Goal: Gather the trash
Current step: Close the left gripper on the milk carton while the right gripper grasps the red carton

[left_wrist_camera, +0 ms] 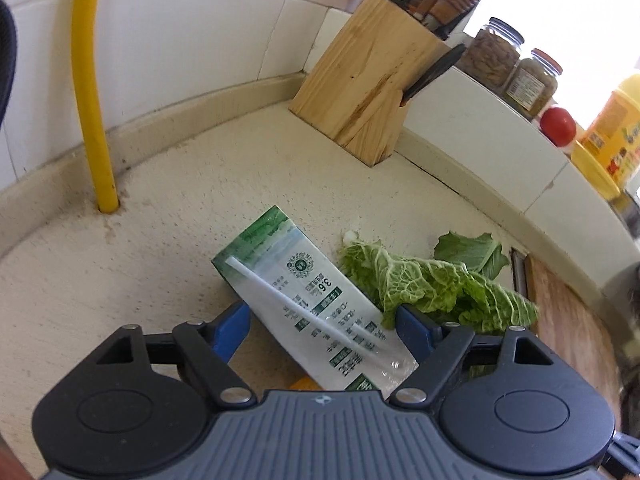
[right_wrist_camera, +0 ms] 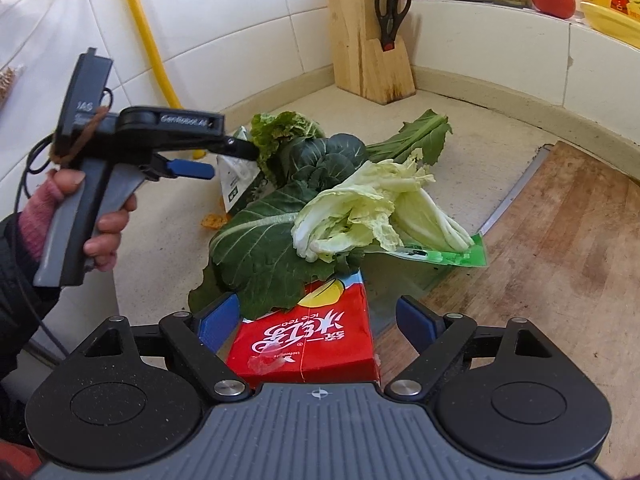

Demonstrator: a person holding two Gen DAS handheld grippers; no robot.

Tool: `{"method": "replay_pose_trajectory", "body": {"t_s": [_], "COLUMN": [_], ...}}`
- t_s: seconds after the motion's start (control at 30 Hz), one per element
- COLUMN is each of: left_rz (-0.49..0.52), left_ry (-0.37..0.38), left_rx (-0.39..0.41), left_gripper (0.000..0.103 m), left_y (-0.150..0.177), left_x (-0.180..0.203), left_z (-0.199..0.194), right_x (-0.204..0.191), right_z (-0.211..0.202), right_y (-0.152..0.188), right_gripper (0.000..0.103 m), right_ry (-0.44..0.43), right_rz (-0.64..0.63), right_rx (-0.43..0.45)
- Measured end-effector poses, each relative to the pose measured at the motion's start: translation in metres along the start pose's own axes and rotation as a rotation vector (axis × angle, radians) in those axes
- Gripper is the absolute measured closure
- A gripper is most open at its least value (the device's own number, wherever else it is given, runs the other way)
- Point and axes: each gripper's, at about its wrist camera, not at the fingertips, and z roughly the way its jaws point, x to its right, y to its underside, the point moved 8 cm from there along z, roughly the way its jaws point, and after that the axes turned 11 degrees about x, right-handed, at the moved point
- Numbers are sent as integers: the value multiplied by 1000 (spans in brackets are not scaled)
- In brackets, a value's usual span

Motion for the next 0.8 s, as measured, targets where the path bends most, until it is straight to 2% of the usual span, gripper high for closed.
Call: {"method": "replay_pose_trajectory", "body": {"t_s": [0.5, 0.63, 0.8], "left_rz": [-104, -50, -1], "left_ry": [-146, -194, -189], "left_rx": [-31, -39, -40], "left_gripper": [25, 25, 27], "left_y": [-13, -11, -6], "left_x": [-15, -13, -13], "left_z": [45, 53, 44], "right_x": [-11, -11, -18], "right_z": [23, 27, 30], "right_y": [5, 8, 14], "right_gripper": [13, 13, 14], "right_ry": [-77, -91, -121], "right_rz": [-61, -31, 9], "right_rx": [-59, -77, -106]}}
